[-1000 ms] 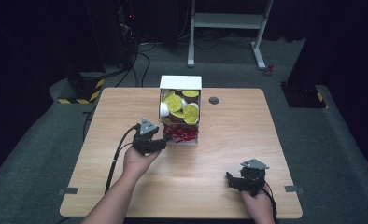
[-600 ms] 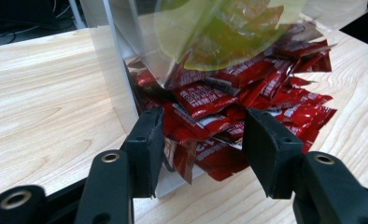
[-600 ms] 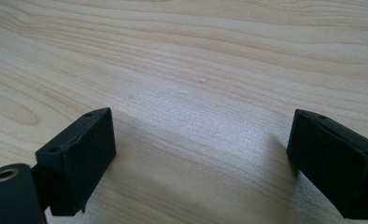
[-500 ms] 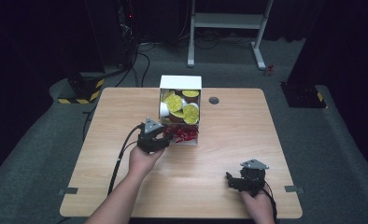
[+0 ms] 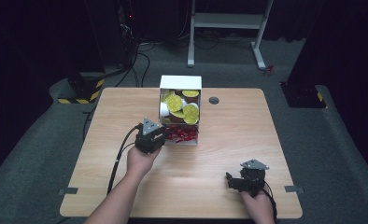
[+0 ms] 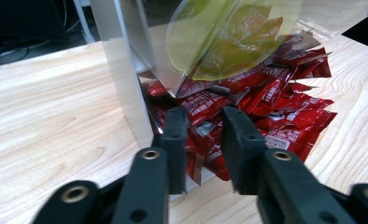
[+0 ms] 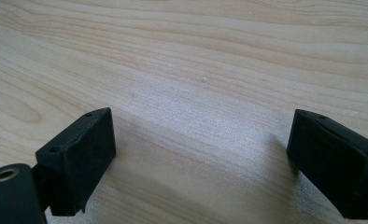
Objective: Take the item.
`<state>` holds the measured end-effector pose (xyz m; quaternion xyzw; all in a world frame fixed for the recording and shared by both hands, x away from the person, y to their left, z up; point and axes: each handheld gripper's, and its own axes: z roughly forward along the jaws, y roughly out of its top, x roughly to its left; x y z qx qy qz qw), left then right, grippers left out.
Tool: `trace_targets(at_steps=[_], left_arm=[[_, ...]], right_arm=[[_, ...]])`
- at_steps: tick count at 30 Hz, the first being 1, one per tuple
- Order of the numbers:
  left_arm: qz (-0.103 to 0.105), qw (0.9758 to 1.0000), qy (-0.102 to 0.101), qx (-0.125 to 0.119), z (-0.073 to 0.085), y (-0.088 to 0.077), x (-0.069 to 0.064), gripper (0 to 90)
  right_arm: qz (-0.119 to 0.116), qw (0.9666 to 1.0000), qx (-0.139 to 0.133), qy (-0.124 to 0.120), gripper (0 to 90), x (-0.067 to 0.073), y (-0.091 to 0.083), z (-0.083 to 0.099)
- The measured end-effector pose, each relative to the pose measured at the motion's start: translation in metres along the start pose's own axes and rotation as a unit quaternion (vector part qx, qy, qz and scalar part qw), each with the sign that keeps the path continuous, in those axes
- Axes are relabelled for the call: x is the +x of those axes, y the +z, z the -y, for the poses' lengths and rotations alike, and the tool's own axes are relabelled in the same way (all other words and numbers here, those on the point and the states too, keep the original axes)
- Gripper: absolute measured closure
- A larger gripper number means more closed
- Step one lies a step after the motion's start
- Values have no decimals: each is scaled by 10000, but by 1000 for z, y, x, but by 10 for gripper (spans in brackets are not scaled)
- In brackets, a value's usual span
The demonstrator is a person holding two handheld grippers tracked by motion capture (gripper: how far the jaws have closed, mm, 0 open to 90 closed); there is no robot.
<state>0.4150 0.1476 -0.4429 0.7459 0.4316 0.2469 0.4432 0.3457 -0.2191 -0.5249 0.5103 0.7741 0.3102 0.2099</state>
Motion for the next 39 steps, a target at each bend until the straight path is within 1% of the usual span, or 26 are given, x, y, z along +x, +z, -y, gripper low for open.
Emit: trace_targets(at_steps=[1, 5, 11, 14, 15, 17, 19, 20, 22, 23, 25, 27, 29, 30, 31, 33, 34, 35, 39], left_arm=[[-5, 10000, -24, 0, 0, 0, 0, 735], [-29, 10000, -19, -49, -1, -3, -1, 767], [-22, 9999, -53, -89, 2, -11, -3, 769], [-26, 9999, -31, -113, 2, -14, -2, 772], [-3, 9999, -48, -134, 3, -17, -3, 772], [9, 9999, -45, -141, 3, -18, -3, 765], [12, 9999, -48, -165, 4, -19, -3, 721], [44, 9999, -58, -146, 5, -19, -3, 674], [-9, 10000, -38, -85, 6, -15, -4, 581], [-9, 10000, -38, -85, 6, -15, -4, 553], [-75, 10000, -38, 13, 6, -8, -5, 536], [-57, 10000, -50, 36, 6, -6, -4, 548], [-111, 9999, -4, 3, 6, -5, -5, 663], [-171, 9998, 25, -26, 6, -7, -6, 703], [-171, 9998, 25, -26, 6, -7, -6, 730], [-161, 9999, 24, -56, 5, -10, -6, 759], [-169, 9998, 85, -101, 5, -15, -7, 780], [-169, 9998, 85, -101, 5, -15, -7, 788], [-179, 9995, 98, -247, 7, -29, -8, 814]], right_arm=[[-5, 10000, -2, 5, 80, 0, 0, 0], [-5, 10000, -8, -24, 80, 0, 0, 0], [-7, 10000, -12, -40, 80, 0, 0, 0], [-10, 10000, -2, -46, 80, 0, 0, 0], [-11, 10000, -1, -46, 80, 0, 0, 0], [-8, 10000, -6, -52, 80, 0, 0, 0], [-9, 10000, -8, -53, 80, 0, 0, 0], [-11, 10000, -1, -45, 80, 0, 0, 0], [-11, 10000, -2, -45, 80, 0, 0, 0], [-11, 10000, -2, -45, 80, 0, 0, 0], [-7, 10000, -6, -54, 80, 0, 0, 0], [-10, 10000, -5, -38, 80, 0, 0, 0], [-14, 10000, -7, -40, 80, 0, 0, 0], [-15, 10000, -1, -22, 80, 0, 0, 0], [-15, 10000, -1, -22, 80, 0, 0, 0], [-17, 10000, -1, -24, 80, 0, 0, 1], [-17, 10000, -6, -32, 80, 0, 0, 1], [-17, 10000, -6, -32, 80, 0, 0, 1], [-25, 10000, -16, -33, 80, 1, 0, 1]])
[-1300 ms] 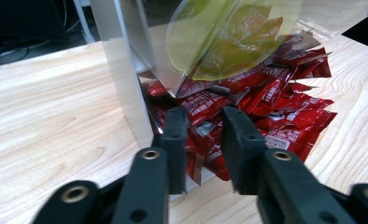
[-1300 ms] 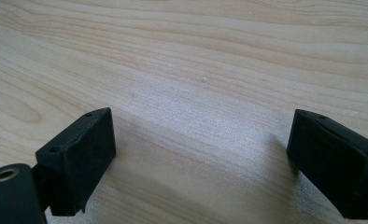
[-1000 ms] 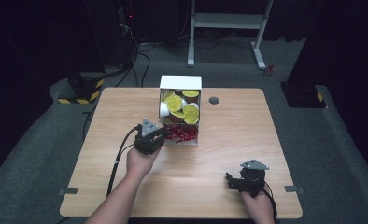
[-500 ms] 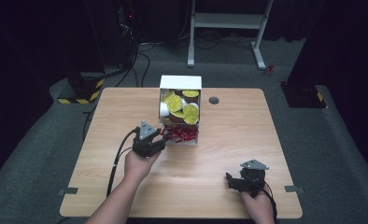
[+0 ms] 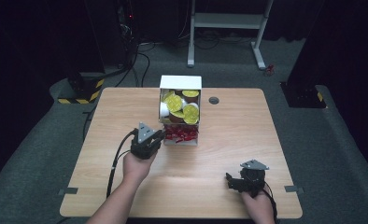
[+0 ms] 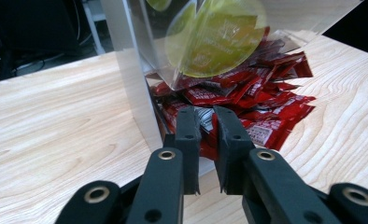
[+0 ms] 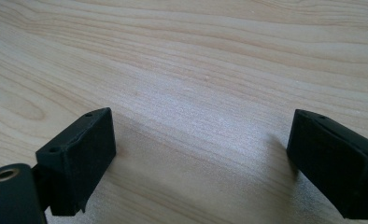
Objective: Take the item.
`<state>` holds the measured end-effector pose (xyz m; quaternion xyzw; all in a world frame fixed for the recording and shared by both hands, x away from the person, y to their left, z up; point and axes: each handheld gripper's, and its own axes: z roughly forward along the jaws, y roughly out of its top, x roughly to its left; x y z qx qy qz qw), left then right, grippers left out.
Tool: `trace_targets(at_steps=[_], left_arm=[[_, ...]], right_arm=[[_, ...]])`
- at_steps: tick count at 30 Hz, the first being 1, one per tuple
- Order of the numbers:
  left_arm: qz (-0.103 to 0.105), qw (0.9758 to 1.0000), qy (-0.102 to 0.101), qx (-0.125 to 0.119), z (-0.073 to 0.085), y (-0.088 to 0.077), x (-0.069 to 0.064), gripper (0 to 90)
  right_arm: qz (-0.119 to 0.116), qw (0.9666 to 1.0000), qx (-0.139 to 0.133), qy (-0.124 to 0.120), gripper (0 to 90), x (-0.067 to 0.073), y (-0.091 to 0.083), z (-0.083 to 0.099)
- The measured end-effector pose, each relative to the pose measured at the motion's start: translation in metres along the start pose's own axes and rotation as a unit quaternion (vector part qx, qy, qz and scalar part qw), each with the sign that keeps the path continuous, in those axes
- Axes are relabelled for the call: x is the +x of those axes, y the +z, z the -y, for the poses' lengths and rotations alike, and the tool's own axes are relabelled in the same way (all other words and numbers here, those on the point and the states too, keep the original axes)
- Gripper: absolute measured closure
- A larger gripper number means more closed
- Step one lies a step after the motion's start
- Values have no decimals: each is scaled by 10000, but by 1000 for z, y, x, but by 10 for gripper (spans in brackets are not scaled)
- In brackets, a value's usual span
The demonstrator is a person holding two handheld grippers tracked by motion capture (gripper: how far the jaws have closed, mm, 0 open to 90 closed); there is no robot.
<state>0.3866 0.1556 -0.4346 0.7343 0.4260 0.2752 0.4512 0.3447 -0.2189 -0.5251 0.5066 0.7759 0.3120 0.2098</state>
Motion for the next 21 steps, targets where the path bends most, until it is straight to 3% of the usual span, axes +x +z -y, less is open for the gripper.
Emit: trace_targets(at_steps=[21], left_arm=[[64, 9995, -184, -241, 10, -37, 9, 830]], right_arm=[[-8, 10000, 3, 6, 80, 0, 0, 0]])
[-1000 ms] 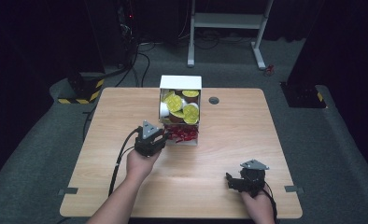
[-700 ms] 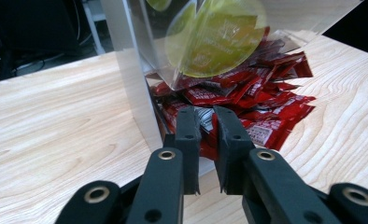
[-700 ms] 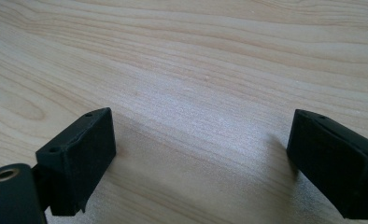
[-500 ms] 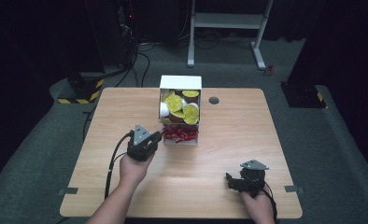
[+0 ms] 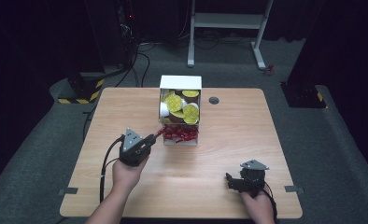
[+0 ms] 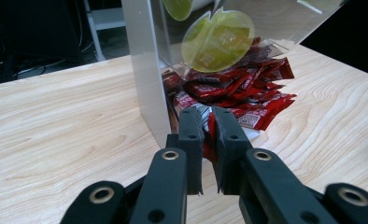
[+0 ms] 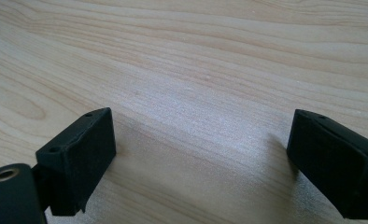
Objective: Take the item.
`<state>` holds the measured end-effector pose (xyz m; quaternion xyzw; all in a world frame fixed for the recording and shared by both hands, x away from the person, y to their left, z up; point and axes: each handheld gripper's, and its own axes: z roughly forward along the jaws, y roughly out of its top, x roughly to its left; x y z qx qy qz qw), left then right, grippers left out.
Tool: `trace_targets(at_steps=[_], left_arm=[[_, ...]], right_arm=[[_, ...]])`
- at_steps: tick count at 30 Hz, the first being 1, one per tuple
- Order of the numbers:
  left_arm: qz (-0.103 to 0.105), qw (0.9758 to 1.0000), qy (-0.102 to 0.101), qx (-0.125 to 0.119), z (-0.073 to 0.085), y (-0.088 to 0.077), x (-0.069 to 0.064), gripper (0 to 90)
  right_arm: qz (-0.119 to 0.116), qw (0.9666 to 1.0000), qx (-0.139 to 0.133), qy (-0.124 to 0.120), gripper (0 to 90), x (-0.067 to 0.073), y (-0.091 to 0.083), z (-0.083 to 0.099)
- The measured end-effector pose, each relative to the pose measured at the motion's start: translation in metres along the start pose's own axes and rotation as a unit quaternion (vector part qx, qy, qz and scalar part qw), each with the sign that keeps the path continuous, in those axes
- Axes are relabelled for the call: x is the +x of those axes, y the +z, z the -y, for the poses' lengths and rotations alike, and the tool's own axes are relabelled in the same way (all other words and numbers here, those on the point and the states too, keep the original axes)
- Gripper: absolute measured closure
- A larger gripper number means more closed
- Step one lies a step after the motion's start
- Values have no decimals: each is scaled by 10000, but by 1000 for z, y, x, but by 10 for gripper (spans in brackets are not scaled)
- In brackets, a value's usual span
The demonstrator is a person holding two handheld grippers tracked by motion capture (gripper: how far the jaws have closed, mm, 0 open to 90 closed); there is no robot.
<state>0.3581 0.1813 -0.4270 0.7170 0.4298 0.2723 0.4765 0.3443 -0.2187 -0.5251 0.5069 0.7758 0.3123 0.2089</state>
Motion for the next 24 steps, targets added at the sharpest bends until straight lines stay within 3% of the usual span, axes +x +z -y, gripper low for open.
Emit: trace_targets(at_steps=[19, 24], left_arm=[[-20, 9997, -99, -232, 1, -27, 7, 842], [60, 9992, -215, -330, 3, -36, 9, 847]], right_arm=[[-1, 10000, 0, 1, 80, 0, 0, 0], [-1, 10000, 1, 1, 80, 0, 0, 0]])
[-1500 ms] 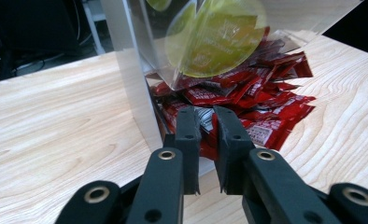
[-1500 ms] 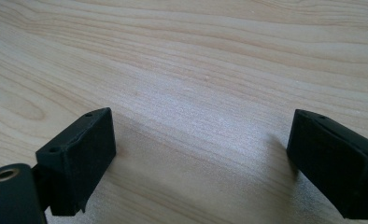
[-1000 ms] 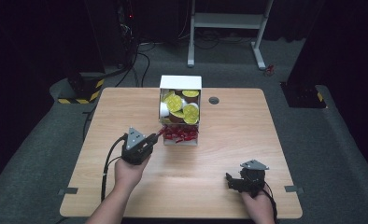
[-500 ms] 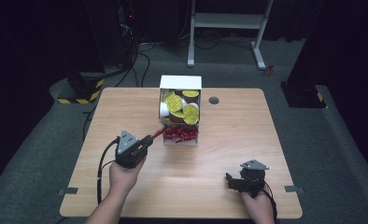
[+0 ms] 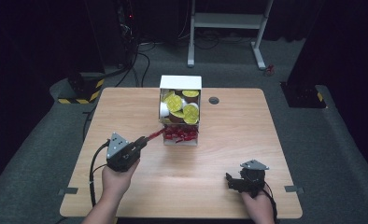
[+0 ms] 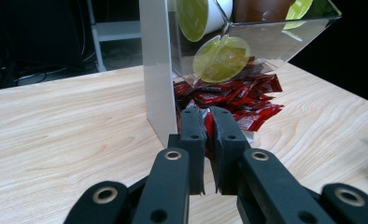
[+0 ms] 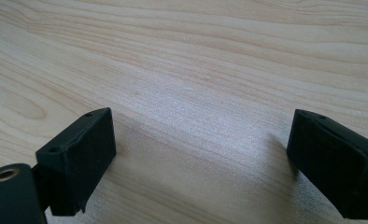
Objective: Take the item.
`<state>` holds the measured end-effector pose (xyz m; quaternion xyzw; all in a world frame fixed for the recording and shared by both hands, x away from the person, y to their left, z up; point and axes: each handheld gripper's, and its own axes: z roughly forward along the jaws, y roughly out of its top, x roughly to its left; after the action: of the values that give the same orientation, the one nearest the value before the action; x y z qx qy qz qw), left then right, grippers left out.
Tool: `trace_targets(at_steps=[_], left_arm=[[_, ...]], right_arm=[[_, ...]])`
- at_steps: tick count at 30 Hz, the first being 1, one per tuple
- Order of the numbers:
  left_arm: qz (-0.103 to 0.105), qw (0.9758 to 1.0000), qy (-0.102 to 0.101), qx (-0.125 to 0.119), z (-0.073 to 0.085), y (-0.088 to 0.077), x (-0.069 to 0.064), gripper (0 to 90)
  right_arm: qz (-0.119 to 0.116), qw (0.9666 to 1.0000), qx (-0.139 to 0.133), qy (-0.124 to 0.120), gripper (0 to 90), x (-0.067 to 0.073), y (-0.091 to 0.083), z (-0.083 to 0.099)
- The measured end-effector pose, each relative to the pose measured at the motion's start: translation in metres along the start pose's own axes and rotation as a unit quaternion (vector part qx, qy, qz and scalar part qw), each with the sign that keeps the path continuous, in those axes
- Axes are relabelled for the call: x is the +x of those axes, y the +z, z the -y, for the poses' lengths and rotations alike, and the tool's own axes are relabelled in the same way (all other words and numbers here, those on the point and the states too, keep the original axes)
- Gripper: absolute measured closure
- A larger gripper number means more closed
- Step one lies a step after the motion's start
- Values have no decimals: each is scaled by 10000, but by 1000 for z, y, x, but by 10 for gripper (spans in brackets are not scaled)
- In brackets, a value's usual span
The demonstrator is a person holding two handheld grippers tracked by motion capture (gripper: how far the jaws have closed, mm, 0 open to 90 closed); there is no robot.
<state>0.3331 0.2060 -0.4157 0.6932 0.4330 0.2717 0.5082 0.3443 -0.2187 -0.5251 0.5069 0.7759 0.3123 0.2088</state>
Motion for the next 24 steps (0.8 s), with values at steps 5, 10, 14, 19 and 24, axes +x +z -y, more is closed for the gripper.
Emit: trace_targets(at_steps=[5, 10, 14, 19, 24], left_arm=[[39, 10000, -50, -56, 0, -5, 0, 851], [50, 9999, -58, -113, -1, -14, 3, 857], [18, 9998, -75, -179, -1, -21, 7, 859], [-44, 9997, -93, -200, 2, -26, 12, 861], [-131, 9996, -150, -213, 5, -30, 20, 862]], right_arm=[[-1, 10000, -1, -1, 80, 0, 0, 0], [-2, 10000, 0, -1, 80, 0, 0, 0], [-2, 10000, 0, -1, 80, 0, 0, 0], [-1, 10000, 0, -1, 80, 0, 0, 0], [-2, 10000, 0, -1, 80, 0, 0, 0]])
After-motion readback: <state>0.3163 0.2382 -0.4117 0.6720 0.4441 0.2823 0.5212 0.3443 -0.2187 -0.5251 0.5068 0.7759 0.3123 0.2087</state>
